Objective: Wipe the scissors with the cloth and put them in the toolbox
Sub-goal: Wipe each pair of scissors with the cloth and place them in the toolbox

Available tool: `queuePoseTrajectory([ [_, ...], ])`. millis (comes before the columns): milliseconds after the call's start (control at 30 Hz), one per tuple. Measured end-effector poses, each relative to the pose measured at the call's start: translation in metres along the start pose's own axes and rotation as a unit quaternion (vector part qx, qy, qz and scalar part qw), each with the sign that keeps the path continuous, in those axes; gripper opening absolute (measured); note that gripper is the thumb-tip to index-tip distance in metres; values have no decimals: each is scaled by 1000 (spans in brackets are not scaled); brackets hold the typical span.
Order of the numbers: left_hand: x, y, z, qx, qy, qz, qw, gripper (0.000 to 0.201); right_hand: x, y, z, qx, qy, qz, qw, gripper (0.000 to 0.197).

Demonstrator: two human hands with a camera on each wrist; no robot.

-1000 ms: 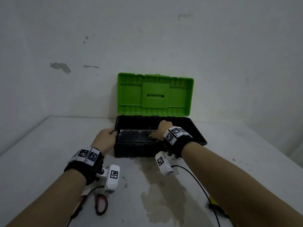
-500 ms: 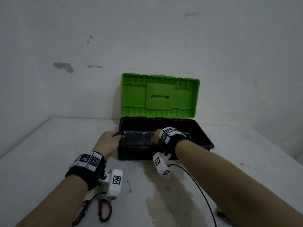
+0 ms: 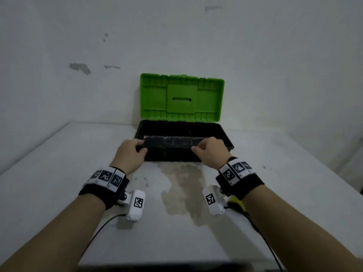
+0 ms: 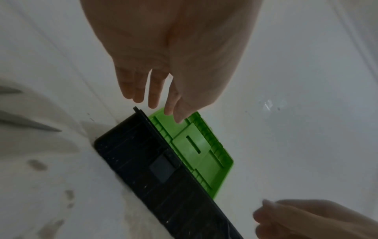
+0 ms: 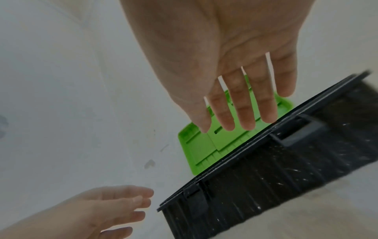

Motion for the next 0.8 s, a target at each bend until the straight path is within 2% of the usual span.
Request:
queuePoseTrajectory([
  [133, 7, 0, -43, 4, -11, 46, 999, 41, 22, 39, -51, -23, 19, -20, 999, 29],
  [233, 13, -17, -72, 36, -34, 101, 994, 44, 32, 80, -82, -61, 19, -90, 994, 35],
  [333, 20, -36, -86, 69, -53, 184, 979, 42, 35, 128, -96, -133, 0, -189, 973, 43],
  [400, 24, -49, -91, 86, -72, 244, 963, 38, 32, 151, -100, -175, -26, -201, 964, 38],
  [467, 26, -62, -92, 90, -99, 296, 946, 31, 29, 161, -100, -180, -38, -190, 964, 24],
  [633, 25, -88, -80, 93, -126, 371, 915, 25, 24, 172, -92, -174, -39, -212, 961, 24],
  [733, 28, -81, -82, 80, -127, 381, 912, 22, 22, 172, -89, -175, -53, -220, 958, 18],
  [800, 27, -80, -84, 82, -132, 366, 918, 27, 24, 170, -88, -175, -52, -213, 960, 14],
])
Point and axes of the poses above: each hand's wrist, its own z-axis towards the middle knuckle, its own x-axis out of the back of the hand, y = z × x, the point moved 9 cm from there along z, towards the middle knuckle, and after that the axes turned 11 degrees about y, right-handed, at the moved point
